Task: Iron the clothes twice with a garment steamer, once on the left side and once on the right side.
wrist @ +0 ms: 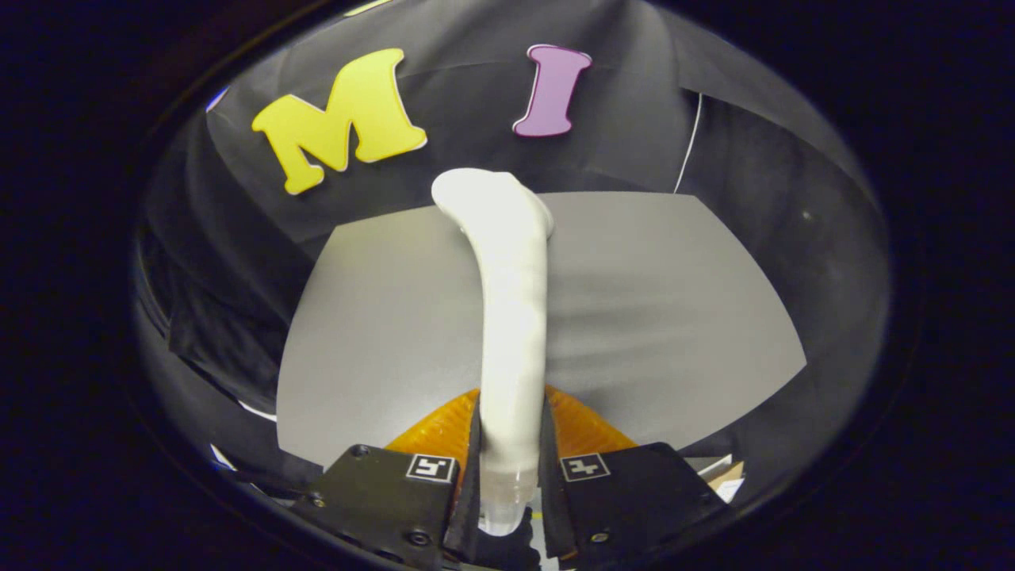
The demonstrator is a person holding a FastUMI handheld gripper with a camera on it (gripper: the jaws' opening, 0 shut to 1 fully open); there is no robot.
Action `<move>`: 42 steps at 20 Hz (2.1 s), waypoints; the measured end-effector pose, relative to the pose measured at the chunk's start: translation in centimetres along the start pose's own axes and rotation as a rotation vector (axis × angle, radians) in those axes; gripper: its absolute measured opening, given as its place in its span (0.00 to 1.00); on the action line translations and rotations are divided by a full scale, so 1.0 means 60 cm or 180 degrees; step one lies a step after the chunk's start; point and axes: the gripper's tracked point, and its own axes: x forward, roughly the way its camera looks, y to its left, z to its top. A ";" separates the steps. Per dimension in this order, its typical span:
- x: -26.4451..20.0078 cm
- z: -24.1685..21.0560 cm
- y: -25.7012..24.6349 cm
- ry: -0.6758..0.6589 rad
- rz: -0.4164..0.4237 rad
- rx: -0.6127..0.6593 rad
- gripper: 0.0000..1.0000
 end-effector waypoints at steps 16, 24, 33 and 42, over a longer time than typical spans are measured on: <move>-0.166 -0.073 0.144 -0.0688 0.0699 0.0230 0.34; -0.326 -0.091 0.214 -0.1368 0.1162 0.0440 0.33; -0.457 -0.051 0.287 -0.2123 0.1110 0.0420 0.33; -0.521 0.028 0.402 -0.2867 0.1179 0.0227 0.33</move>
